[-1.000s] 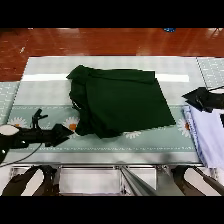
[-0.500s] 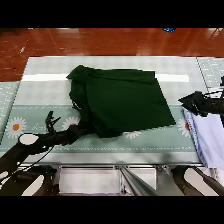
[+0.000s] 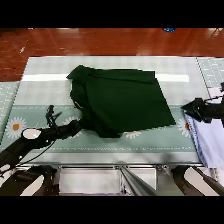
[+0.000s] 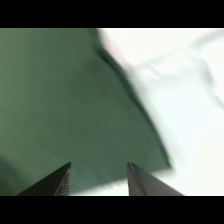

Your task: Fold the shirts.

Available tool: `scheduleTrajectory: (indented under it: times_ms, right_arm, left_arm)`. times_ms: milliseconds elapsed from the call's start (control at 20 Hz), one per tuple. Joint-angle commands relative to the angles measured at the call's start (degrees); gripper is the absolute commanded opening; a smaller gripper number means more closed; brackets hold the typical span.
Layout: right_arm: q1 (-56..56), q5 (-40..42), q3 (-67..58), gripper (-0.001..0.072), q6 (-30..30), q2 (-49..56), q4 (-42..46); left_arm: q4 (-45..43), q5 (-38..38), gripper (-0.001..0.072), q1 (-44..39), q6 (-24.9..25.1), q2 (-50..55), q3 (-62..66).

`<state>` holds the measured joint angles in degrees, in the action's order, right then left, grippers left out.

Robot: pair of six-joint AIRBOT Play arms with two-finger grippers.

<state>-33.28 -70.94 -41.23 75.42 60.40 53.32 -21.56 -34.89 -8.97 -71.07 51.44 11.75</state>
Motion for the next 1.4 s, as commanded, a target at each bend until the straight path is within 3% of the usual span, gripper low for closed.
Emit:
scheduleTrajectory:
  times_ms: [0,350,750,800,850,1050,1350]
  right_arm:
    - [-0.52,-4.87,3.45,0.0407,3.63,-0.02,7.58]
    - [-0.2,4.66,7.19,0.0407,3.43,6.32,3.28]
    - [13.75,16.33,1.07,0.0401,3.34,18.78,-5.35]
    - [15.78,16.28,-1.18,0.0287,3.13,19.76,-5.2]
    - [17.92,16.15,-3.56,0.005,1.68,20.26,-5.29]
    - [21.4,8.74,-18.56,0.0025,0.68,19.78,-4.87]
    - [21.55,4.7,-53.77,0.0025,5.29,13.77,-3.23]
  left_arm:
    - [0.57,-4.7,0.0019,3.76,2.54,0.11,3.1]
    - [0.59,-5.92,0.0019,3.65,2.49,0.26,3.34]
    - [0.61,-6.23,0.0018,3.65,2.47,0.26,3.39]
    - [0.55,-6.27,0.0019,3.72,2.51,0.26,3.61]
    - [0.52,-6.25,0.0018,3.76,2.51,0.24,4.28]
    - [-1.51,-10.1,0.0019,10.49,3.63,0.22,16.26]
    - [-2.91,-22.27,0.0018,29.83,2.89,0.33,51.87]
